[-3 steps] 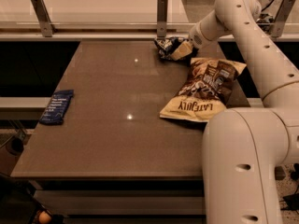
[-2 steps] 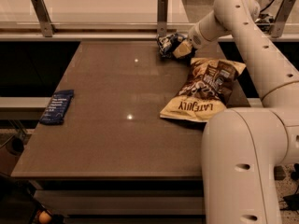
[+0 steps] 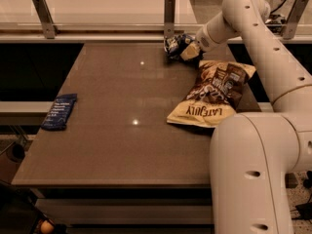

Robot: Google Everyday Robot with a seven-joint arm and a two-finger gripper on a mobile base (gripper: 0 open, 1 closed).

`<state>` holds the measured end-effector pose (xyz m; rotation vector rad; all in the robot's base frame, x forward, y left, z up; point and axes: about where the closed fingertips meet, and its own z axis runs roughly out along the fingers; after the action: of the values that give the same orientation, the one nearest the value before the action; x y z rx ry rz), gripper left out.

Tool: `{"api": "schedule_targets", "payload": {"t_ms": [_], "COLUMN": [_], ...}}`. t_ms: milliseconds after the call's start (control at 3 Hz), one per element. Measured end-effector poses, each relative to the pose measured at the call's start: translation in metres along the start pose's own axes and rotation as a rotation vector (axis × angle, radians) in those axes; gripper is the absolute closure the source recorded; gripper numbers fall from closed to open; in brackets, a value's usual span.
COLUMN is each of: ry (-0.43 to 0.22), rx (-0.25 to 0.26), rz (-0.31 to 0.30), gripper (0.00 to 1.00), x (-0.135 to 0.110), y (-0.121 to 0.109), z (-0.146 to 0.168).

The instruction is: Move blue chip bag near rxbar blueberry

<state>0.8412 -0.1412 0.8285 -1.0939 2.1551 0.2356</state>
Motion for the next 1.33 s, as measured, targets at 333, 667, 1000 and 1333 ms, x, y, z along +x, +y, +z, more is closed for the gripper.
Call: {"api": "schedule_targets", "payload": {"t_ms": [333,667,1000,1333], "ry": [0.000,0.000,0.000,-0.009], "rx": [0.000,0.000,0.000,0.033], "rz": [0.000,0.000,0.000,-0.050], "gripper": [1.00,1.00,1.00,1.00], "x": [0.000,0.000,0.000,-0.021], "y": [0.000,0.000,0.000,0.006], "z": [0.000,0.000,0.000,-0.041]}}
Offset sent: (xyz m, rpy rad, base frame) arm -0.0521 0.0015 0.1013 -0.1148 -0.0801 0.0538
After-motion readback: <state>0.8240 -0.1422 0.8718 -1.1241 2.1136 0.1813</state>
